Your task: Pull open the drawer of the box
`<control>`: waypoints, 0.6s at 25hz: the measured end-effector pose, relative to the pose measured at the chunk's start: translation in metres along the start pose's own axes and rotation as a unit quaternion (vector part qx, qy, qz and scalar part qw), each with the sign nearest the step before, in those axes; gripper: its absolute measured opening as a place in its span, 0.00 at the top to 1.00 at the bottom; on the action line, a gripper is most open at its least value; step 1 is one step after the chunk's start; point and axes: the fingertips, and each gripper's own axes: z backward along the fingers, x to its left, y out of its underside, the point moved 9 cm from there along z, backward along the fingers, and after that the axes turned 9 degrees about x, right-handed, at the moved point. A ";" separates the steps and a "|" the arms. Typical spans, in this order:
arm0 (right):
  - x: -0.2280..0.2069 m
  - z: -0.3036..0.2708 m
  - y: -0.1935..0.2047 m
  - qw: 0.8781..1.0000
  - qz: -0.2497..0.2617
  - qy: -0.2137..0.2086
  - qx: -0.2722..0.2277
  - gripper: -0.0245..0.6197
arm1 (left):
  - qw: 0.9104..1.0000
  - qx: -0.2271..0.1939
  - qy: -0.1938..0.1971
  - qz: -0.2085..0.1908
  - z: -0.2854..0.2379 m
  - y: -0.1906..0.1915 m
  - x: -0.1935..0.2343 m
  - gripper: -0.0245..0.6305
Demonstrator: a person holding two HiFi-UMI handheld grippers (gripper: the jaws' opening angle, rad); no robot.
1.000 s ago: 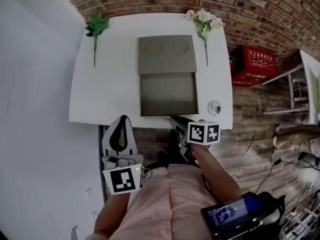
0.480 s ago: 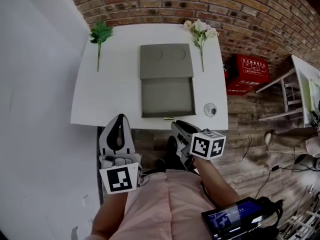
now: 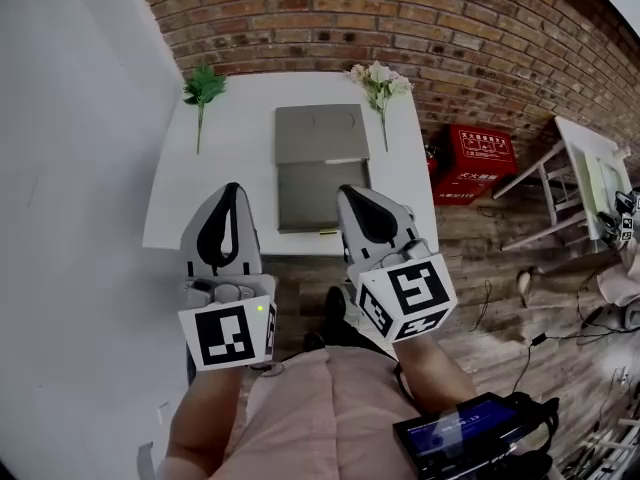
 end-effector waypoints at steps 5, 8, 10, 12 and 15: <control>0.011 0.017 -0.004 0.999 0.029 0.018 -0.022 0.95 | 1.000 -0.011 0.007 0.005 0.007 -0.010 -0.007 0.95; 0.011 0.020 -0.005 0.999 0.034 0.020 -0.024 0.96 | 1.000 -0.013 0.009 0.007 0.007 -0.014 -0.008 0.95; 0.013 0.021 -0.006 0.999 0.037 0.024 -0.027 0.96 | 1.000 -0.009 0.013 0.013 0.007 -0.015 -0.009 0.95; 0.015 0.022 -0.008 0.998 0.040 0.026 -0.031 0.96 | 1.000 -0.005 0.016 0.021 0.008 -0.016 -0.010 0.95; 0.018 0.023 -0.009 0.998 0.045 0.027 -0.036 0.96 | 1.000 -0.009 0.015 0.021 0.011 -0.015 -0.010 0.95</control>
